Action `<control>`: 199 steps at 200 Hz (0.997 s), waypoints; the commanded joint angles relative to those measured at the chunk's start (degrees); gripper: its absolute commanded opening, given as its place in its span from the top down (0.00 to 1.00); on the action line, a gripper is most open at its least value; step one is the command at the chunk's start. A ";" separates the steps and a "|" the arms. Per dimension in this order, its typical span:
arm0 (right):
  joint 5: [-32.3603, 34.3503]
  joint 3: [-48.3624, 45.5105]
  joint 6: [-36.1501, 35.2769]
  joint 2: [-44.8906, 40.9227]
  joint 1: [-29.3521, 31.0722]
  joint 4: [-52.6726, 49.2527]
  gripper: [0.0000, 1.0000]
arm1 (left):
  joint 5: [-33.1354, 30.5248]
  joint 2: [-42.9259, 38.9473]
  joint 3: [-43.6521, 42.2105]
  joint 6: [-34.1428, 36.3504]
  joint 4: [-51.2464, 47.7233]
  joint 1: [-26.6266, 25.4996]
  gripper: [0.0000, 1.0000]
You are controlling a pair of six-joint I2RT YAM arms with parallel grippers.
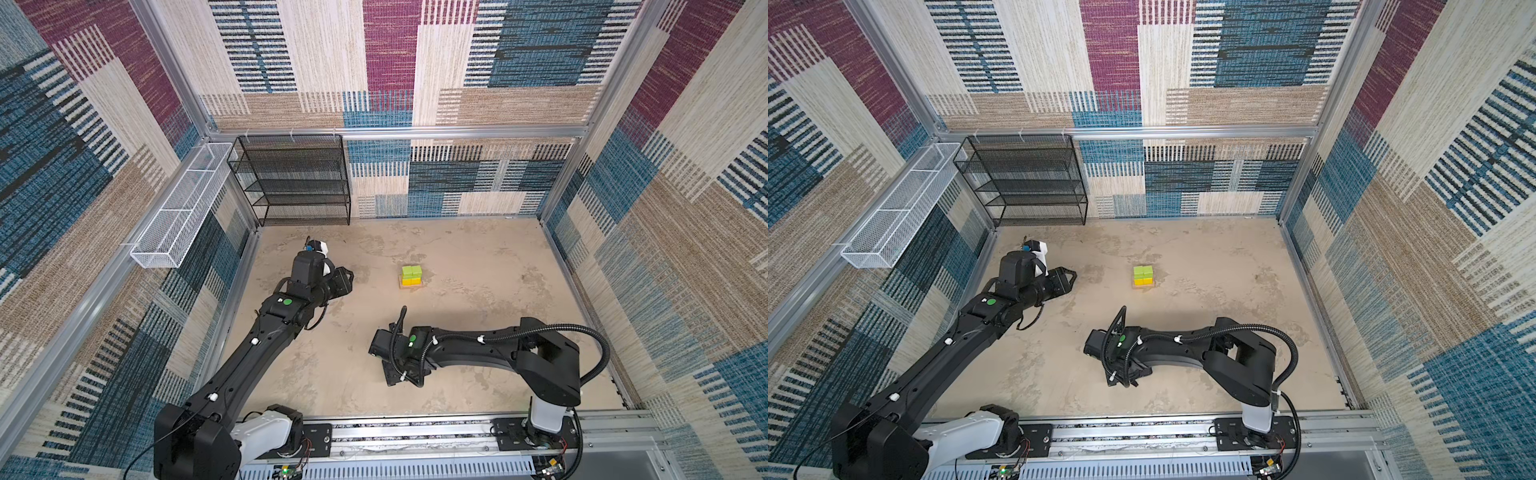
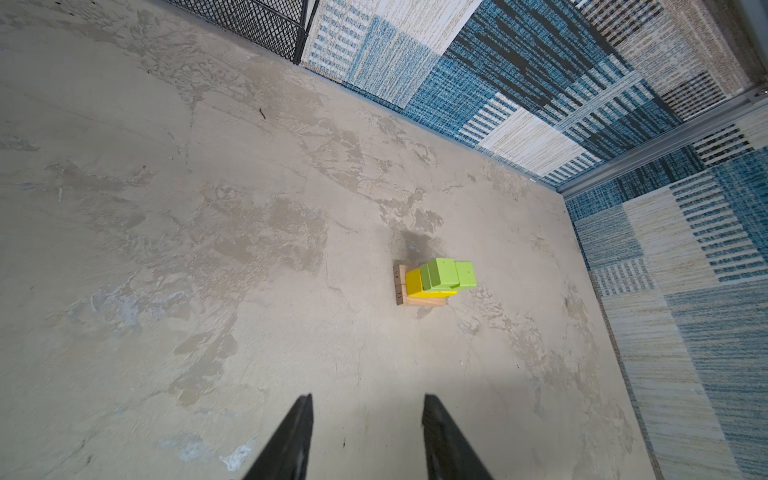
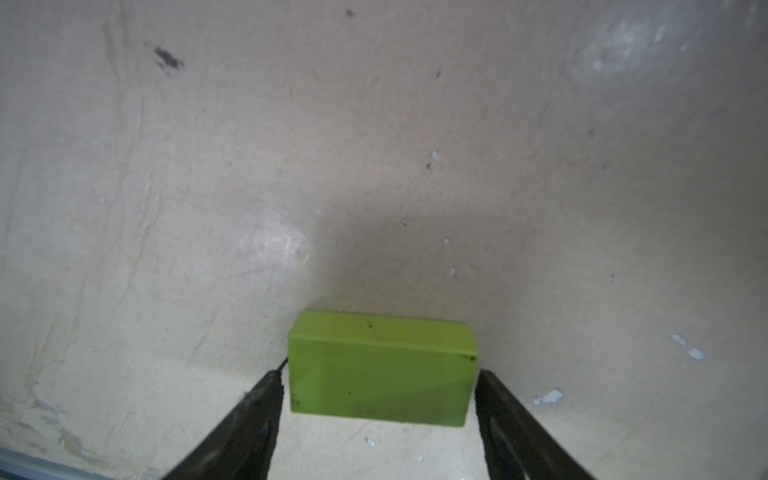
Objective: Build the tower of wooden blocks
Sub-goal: 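Lower the right gripper around the long green block and close it, then lift the long green block with the right gripper and carry it over the stack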
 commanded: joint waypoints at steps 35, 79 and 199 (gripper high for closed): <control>0.11 0.24 0.79 0.39 0.04 0.60 0.28 | 0.91 -0.29 -0.27 0.45 0.89 0.32 0.53; 0.29 0.66 0.94 0.82 0.04 0.27 0.28 | 1.09 -0.42 -0.36 0.48 0.86 0.47 0.53; 2.82 2.04 0.87 0.20 0.08 -1.90 0.43 | 1.25 -0.80 -0.62 0.43 0.88 0.91 0.53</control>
